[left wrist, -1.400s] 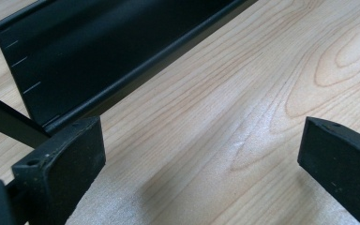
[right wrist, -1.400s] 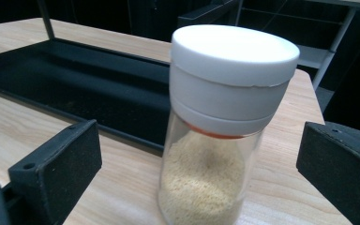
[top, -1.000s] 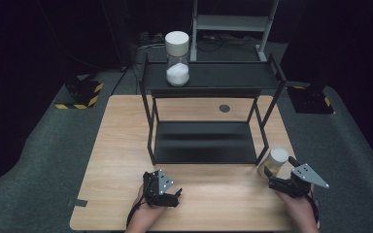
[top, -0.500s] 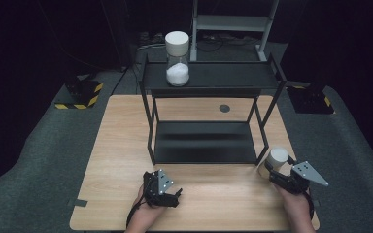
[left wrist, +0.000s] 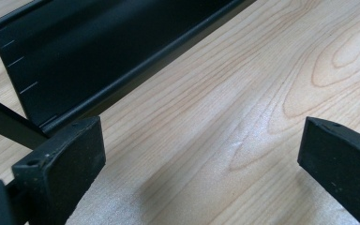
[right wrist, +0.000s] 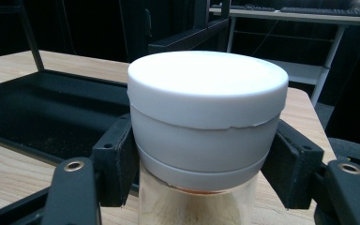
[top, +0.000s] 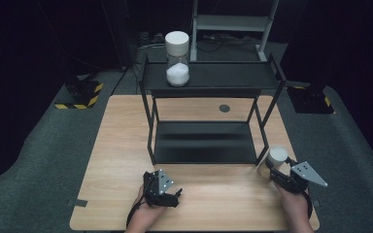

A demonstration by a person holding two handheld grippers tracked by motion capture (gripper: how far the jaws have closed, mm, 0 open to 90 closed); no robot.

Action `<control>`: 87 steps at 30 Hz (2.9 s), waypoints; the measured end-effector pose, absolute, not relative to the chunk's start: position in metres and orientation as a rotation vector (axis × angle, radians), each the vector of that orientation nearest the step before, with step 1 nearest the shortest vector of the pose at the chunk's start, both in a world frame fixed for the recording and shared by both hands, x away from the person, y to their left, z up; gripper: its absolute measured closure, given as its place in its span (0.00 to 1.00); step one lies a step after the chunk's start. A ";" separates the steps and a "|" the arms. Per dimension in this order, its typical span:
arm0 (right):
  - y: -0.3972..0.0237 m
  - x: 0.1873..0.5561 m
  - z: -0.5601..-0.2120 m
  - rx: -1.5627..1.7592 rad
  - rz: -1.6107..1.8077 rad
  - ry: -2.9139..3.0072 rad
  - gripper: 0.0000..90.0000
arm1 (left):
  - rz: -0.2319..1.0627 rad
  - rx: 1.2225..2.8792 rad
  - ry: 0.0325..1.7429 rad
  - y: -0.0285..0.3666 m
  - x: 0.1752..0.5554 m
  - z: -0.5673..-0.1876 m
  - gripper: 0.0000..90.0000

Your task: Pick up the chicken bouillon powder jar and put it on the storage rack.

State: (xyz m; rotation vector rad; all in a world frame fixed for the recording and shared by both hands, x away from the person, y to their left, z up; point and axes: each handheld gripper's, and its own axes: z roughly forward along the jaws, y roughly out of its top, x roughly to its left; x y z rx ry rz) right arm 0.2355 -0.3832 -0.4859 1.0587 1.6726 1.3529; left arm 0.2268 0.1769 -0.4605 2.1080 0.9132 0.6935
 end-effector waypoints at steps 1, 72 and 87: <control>-0.383 0.235 -0.486 1.059 1.354 1.672 0.38 | 0.692 2.108 0.914 0.177 0.227 -0.461 0.02; -0.310 0.234 -0.397 0.847 1.575 1.725 0.38 | 0.638 2.092 0.885 0.187 0.231 -0.461 0.02; -0.300 0.255 -0.362 0.827 1.596 1.699 0.38 | 0.617 2.071 0.892 0.192 0.232 -0.462 0.02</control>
